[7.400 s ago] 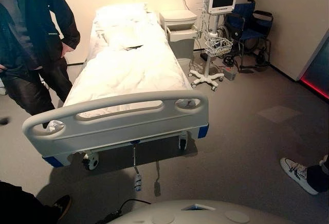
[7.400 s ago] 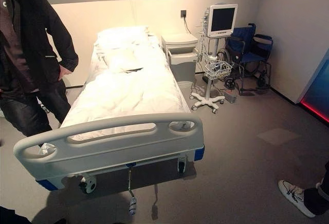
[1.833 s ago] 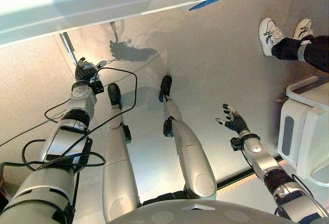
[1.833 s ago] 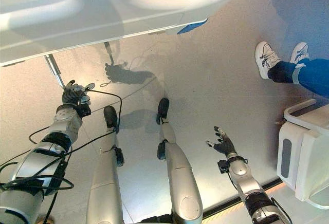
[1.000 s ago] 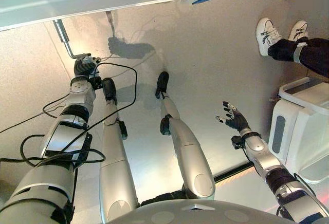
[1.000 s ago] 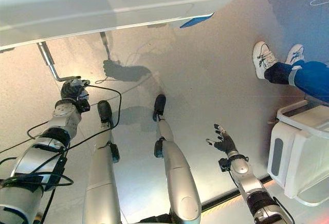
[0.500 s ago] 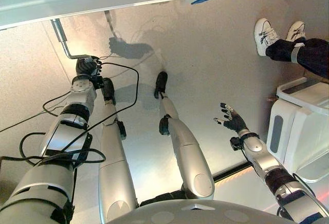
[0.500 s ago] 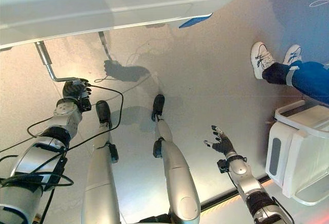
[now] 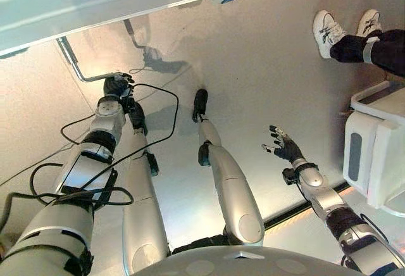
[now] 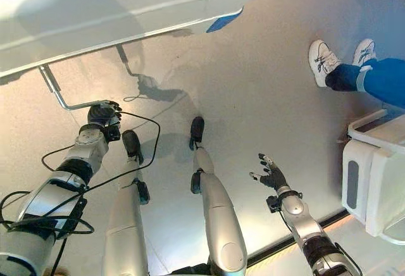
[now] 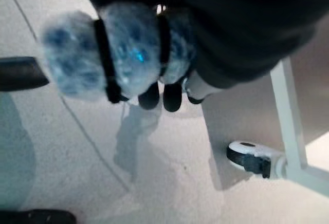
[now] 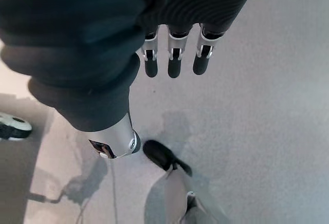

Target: Raise the hospital bed

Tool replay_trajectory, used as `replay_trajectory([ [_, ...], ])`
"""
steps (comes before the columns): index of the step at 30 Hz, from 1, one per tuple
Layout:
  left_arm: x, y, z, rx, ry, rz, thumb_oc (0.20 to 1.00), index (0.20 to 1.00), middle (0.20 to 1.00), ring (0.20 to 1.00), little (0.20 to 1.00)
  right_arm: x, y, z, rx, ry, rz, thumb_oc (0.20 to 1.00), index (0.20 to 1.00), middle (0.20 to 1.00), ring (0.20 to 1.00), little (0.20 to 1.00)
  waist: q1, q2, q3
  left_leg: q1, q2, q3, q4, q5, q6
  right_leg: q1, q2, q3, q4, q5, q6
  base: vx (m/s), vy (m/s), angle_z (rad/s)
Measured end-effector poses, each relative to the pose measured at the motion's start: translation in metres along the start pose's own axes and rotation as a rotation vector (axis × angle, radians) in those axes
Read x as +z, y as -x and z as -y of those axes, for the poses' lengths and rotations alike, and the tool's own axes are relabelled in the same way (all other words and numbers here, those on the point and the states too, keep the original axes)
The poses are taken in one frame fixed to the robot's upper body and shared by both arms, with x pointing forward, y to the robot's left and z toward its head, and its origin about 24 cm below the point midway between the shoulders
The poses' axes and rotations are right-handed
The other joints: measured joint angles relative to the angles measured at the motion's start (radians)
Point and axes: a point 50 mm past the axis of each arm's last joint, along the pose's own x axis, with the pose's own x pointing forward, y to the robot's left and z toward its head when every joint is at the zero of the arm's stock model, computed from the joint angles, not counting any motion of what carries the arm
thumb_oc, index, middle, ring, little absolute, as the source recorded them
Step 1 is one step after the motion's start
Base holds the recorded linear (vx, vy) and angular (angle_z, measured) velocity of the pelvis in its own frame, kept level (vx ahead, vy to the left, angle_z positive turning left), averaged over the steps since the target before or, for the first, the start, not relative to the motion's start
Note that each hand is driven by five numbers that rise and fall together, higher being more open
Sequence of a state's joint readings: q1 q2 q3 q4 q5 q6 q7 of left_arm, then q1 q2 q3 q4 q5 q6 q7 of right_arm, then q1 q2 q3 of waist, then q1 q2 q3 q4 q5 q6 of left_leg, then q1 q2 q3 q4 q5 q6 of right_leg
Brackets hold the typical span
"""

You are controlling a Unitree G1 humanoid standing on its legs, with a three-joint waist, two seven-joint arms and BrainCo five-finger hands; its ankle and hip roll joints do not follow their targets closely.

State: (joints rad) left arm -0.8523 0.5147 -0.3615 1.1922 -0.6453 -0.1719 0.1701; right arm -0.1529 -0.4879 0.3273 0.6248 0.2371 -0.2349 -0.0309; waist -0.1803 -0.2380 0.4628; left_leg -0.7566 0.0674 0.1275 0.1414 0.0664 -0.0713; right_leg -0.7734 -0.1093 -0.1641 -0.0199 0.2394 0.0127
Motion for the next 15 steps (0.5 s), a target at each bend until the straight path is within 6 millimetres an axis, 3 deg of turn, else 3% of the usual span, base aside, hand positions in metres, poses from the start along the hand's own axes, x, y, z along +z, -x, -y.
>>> replay_trajectory([
  [6,-0.023,0.008,0.005,-0.025,0.003,-0.052,0.200,0.200,0.200,0.200,0.200,-0.006,0.003,0.000,0.013,0.023,-0.019,1.000,1.000,1.000,1.000,1.000,0.002,0.009,-0.001,0.105,-0.010,0.054,-0.074,0.022,0.002,0.032,-0.005,0.024,0.009,0.004,-0.004,0.02,0.008,-0.19],
  [15,-0.074,0.035,0.033,-0.125,0.061,-0.157,0.200,0.200,0.200,0.200,0.200,-0.044,0.025,0.021,-0.005,0.141,-0.180,1.000,1.000,1.000,1.000,1.000,0.007,0.160,-0.047,0.231,-0.038,0.083,-0.198,0.064,0.016,0.098,-0.016,0.045,-0.008,0.005,0.011,0.02,0.016,-0.06],
])
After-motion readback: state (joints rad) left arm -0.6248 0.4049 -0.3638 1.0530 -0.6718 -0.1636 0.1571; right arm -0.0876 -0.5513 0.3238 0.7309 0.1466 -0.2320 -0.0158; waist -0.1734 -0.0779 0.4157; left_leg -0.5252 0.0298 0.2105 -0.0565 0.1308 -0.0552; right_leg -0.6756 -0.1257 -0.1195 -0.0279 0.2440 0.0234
